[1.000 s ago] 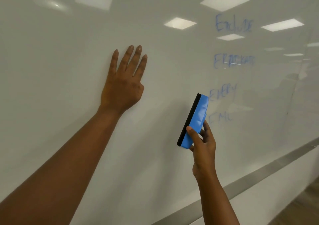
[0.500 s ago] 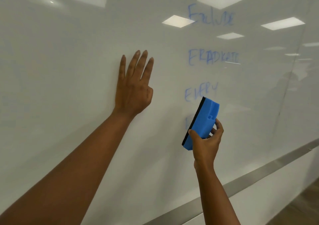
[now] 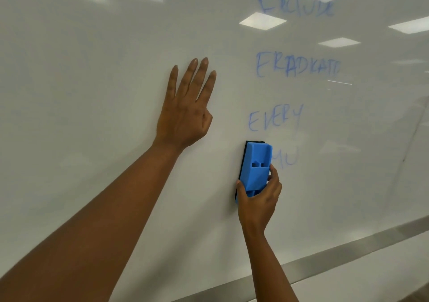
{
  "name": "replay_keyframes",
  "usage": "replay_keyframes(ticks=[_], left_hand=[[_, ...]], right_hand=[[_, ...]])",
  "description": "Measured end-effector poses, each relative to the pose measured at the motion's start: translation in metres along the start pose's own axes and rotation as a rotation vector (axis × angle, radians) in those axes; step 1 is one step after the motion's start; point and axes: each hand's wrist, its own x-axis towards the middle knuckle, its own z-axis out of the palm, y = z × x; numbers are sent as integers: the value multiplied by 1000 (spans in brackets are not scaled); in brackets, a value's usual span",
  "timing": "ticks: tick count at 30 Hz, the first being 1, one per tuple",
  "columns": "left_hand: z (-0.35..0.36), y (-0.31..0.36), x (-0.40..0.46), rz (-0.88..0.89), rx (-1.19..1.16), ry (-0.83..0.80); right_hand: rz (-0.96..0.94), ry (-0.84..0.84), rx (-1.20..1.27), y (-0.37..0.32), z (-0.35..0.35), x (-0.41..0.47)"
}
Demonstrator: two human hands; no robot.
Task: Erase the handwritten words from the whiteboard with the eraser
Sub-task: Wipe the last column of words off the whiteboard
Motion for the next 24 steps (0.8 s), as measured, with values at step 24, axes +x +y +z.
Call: replay_keyframes(ticks=[24], left_hand=[[4,2,-4,-4,51,19]], right_hand=[[-189,52,-118,22,-6,2]])
